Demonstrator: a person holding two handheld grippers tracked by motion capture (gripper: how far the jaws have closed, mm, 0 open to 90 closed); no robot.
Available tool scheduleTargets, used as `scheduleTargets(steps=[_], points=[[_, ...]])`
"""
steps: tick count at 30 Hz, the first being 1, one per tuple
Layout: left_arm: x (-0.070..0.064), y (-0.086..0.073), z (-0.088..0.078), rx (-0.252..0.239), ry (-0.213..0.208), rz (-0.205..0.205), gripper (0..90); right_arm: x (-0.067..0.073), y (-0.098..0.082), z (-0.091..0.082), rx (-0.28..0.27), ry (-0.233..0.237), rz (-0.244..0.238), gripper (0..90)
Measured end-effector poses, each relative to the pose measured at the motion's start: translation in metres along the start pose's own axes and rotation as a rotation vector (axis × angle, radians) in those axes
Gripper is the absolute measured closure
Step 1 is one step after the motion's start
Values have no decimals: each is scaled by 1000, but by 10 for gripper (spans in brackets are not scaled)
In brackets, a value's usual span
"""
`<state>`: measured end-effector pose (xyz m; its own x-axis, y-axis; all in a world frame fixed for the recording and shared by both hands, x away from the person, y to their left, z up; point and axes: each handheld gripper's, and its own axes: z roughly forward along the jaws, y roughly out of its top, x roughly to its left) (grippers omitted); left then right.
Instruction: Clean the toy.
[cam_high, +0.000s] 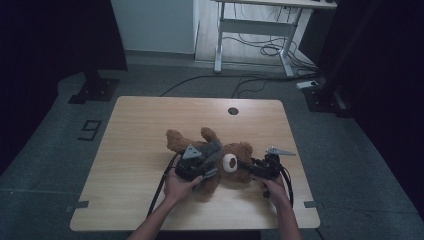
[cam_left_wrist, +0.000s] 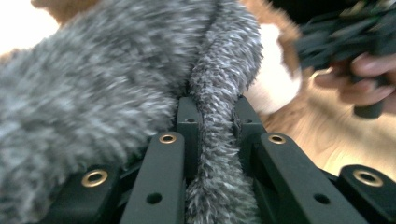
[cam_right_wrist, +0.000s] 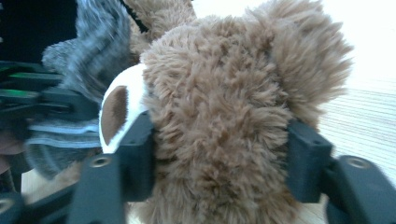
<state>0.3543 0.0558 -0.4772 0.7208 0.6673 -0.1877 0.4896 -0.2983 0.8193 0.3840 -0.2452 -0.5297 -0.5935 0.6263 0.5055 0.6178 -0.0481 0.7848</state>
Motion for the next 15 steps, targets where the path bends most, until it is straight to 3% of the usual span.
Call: scheduleTargets(steps=[4, 7, 10, 15], points=[[-28, 22, 17, -5, -34, 59, 772, 0, 0, -1, -7, 3, 7, 436], [-47, 35, 38, 14, -28, 104, 767, 0, -1, -2, -7, -8, -1, 463], [-48, 37, 51, 21, -22, 91, 767, -3, -2, -3, -11, -34, 0, 522], [-35, 27, 41, 4, 6, 67, 774, -5, -2, -1, -14, -19, 8, 547]])
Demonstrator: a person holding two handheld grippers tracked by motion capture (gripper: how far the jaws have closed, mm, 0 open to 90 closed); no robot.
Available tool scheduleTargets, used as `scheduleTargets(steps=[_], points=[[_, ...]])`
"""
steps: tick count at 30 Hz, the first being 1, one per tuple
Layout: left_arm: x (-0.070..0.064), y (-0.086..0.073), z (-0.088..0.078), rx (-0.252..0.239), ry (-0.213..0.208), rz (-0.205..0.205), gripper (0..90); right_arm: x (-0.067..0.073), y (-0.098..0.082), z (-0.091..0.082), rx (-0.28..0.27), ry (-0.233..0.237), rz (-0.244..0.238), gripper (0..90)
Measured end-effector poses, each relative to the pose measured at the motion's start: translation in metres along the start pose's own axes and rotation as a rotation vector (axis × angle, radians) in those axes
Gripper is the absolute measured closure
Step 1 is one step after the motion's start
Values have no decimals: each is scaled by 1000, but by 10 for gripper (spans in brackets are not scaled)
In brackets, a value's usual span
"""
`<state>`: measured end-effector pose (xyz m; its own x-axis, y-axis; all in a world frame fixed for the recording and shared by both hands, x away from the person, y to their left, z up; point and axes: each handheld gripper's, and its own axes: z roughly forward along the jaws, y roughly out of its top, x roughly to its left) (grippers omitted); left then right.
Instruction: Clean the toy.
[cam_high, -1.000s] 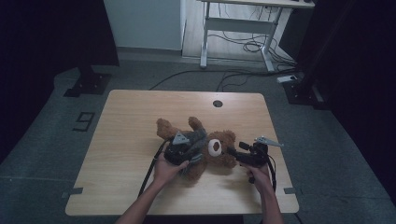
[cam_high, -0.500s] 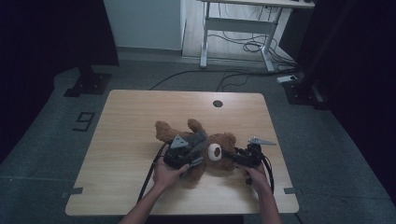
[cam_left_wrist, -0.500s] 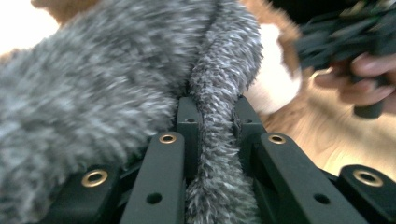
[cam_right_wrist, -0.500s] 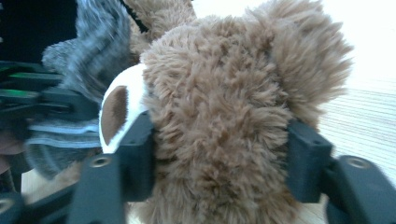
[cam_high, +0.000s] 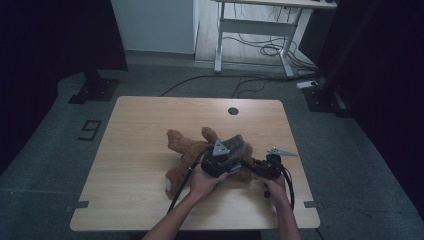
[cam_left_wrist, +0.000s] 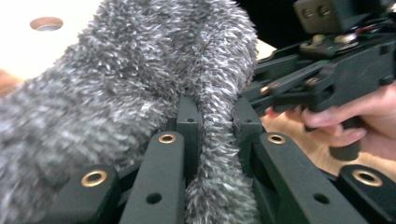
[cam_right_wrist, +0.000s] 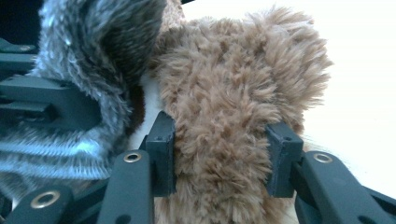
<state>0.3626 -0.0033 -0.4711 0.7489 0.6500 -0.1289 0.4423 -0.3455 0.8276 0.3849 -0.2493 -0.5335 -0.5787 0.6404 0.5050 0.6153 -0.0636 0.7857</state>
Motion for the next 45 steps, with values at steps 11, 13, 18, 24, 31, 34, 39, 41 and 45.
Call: scheduleTargets(steps=[11, 13, 18, 24, 31, 34, 39, 41, 45], points=[[33, -21, -31, 8, 61, -35, 778, 0, 0, -1, -6, 7, 2, 551], [39, -24, -41, -6, 66, -53, 778, -1, 0, -1, -5, 10, 6, 552], [61, -37, -71, -39, 114, -86, 777, -1, 0, -1, -6, 12, 9, 552], [86, -60, -90, -16, 237, -102, 778, 0, 0, -1, -7, 5, 2, 551], [101, -78, -81, 16, 241, -144, 779, 3, 0, -1, 4, -6, -21, 549], [108, -81, -81, 39, 254, -154, 778, 3, 0, -1, 0, -1, -18, 548], [117, -87, -87, 39, 259, -198, 777, 3, -1, -1, -1, 3, -19, 548], [120, -88, -91, 37, 258, -209, 777, 2, -1, -1, -2, 4, -18, 547], [119, -85, -100, -7, 221, -219, 777, 2, -1, -1, -3, 5, -18, 547]])
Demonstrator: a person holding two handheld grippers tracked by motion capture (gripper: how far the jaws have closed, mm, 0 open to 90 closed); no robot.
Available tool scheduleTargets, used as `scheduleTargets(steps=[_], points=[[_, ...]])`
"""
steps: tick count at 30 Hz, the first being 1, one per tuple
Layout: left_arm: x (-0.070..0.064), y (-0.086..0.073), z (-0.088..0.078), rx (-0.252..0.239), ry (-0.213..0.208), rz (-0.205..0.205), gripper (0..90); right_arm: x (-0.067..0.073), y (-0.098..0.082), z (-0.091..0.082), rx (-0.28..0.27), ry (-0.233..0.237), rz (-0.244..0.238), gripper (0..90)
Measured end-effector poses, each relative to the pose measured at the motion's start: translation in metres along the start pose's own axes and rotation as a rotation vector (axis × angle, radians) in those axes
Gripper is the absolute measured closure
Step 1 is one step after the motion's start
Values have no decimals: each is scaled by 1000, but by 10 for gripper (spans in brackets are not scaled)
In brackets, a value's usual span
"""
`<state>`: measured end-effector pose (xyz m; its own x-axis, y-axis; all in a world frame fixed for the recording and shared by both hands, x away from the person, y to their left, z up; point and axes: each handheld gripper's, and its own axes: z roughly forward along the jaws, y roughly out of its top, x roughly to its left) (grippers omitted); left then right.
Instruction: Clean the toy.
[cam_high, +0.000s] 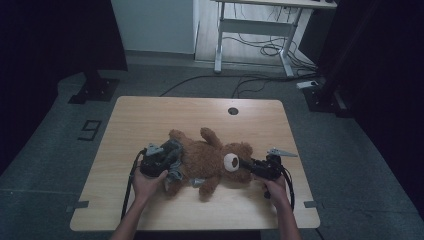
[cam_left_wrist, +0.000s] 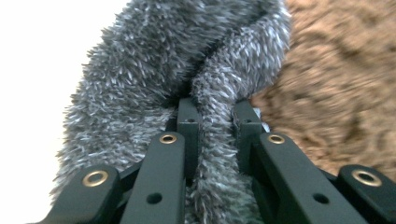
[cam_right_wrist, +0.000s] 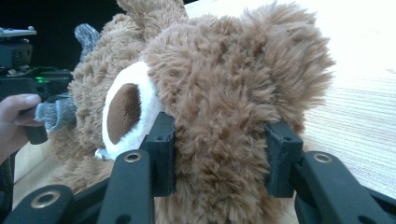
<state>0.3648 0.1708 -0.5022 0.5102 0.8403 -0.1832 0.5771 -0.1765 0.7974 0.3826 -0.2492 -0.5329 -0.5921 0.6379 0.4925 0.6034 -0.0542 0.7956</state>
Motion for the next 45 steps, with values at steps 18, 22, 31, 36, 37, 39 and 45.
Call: scheduleTargets(steps=[18, 22, 31, 36, 37, 39, 45], points=[[-46, 35, 17, -17, -120, 44, 778, 0, 0, 0, -1, 1, 1, 547], [-40, 32, 14, -6, -80, 64, 778, 1, 0, 0, 0, 0, -2, 546], [-11, 13, 24, 68, -40, -22, 778, 0, 0, 1, -6, 2, 5, 546], [-1, 11, 30, 91, -39, -56, 774, 0, -1, 1, -8, 1, 10, 545], [1, 11, 30, 93, -34, -58, 774, 0, -1, 1, -8, 2, 12, 545], [3, 11, 27, 88, -25, -60, 775, 0, -1, 1, -6, 2, 9, 544], [-9, 20, -1, -35, -74, -51, 776, -1, -1, 0, -5, 6, 10, 543]])
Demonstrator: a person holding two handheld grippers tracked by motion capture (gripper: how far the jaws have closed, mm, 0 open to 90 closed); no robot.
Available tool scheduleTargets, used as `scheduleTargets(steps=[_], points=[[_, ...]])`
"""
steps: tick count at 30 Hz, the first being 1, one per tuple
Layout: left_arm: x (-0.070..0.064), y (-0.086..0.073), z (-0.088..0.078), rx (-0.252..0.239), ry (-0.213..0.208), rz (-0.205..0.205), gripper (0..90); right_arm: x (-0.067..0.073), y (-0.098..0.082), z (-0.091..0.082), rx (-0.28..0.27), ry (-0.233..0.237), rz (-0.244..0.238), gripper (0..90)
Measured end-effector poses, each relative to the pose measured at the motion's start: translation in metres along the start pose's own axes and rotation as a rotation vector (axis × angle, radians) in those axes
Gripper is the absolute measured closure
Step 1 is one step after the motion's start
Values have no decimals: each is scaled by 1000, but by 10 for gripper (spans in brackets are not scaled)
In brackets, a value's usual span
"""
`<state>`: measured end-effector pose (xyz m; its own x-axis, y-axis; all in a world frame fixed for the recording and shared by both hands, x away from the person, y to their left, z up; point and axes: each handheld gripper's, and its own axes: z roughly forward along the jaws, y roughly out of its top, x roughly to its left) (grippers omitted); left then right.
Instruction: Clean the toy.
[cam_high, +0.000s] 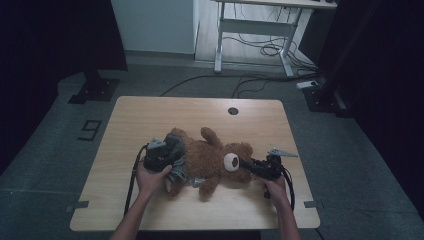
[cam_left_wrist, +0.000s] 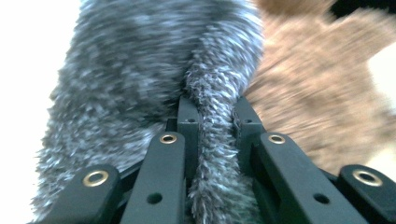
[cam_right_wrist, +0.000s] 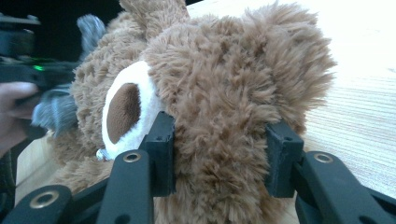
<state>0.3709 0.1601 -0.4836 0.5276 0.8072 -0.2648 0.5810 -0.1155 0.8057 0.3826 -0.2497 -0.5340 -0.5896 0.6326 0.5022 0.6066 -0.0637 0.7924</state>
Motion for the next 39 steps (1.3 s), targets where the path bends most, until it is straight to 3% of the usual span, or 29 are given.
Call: scheduleTargets(steps=[3, 8, 11, 16, 19, 23, 26, 29, 35, 39], points=[[-19, 9, -13, -73, -49, 32, 777, 0, 0, 0, 0, -2, -2, 543], [-52, 27, -9, -78, -109, 113, 777, 1, 0, 0, 0, -4, -3, 543], [-74, 40, 9, -52, -133, 151, 777, 1, 0, 0, 0, -5, -4, 543], [-119, 49, 58, 25, -178, 213, 777, 1, 0, 0, -1, -3, -2, 543], [-136, 47, 87, 80, -153, 252, 776, 1, 0, 0, 0, -4, -5, 543], [-132, 45, 93, 79, -147, 231, 776, -1, 0, -1, 9, -21, -6, 543], [-118, 42, 87, 99, -61, 251, 777, 0, 0, 0, 9, -21, -16, 541], [-97, 38, 79, 86, -96, 185, 777, 1, 0, 0, 7, -14, -27, 539], [-89, 39, 52, 44, -45, 225, 777, 1, 1, 0, 11, -7, -25, 538], [-66, 38, 37, 25, -28, 181, 777, 1, 0, 0, 8, -8, -27, 538]])
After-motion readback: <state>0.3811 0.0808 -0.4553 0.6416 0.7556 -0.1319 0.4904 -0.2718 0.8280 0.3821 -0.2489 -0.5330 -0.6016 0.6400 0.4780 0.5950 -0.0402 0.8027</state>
